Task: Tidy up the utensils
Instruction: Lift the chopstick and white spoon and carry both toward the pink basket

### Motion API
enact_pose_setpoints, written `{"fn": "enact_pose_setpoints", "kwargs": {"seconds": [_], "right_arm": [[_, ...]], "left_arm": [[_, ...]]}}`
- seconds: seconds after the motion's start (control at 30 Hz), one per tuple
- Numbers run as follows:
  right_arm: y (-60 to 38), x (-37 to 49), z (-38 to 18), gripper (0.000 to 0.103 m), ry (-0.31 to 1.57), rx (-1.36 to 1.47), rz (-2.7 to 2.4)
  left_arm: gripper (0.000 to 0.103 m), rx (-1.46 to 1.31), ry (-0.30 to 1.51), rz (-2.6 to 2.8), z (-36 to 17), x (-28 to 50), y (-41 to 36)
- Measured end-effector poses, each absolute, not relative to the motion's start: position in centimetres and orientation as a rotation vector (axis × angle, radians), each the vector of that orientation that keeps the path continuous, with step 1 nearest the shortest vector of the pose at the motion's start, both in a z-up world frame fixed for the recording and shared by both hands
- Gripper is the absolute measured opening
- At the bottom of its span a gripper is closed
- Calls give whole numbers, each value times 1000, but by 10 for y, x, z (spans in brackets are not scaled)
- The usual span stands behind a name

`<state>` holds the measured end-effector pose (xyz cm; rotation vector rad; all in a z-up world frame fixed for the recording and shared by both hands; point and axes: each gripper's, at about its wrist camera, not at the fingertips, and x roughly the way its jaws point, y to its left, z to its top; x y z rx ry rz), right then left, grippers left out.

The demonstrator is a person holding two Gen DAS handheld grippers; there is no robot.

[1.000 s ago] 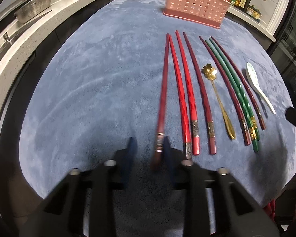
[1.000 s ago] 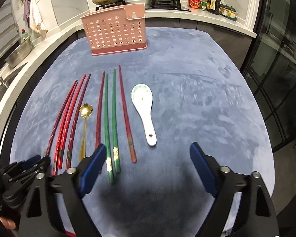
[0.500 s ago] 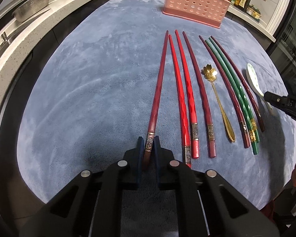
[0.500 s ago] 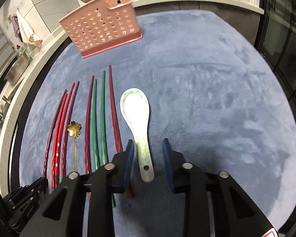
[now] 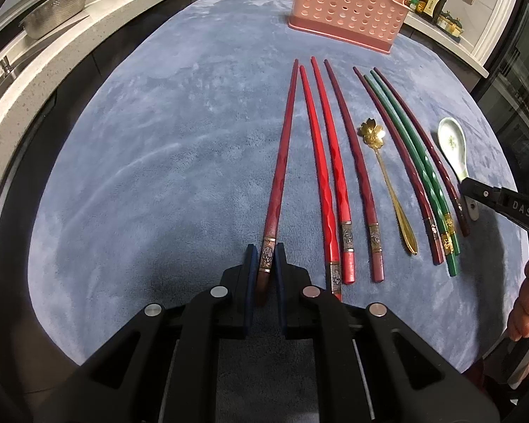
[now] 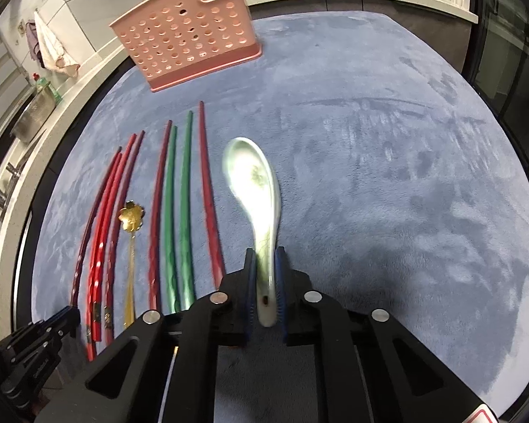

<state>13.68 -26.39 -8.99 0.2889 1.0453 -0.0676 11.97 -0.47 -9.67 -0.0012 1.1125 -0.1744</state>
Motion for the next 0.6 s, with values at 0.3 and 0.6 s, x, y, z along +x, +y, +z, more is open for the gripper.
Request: {"fn": "enact_pose_setpoints", "kwargs": {"seconds": [0.3,0.6], "right_arm": [[-269,120,-49,6,975,266,-98],[-282,127,4,6,900,254,-135]], "left_arm": [[7,-22,1032,-155,-54,119,6],[7,-37,927,-165,10,135,9]]}}
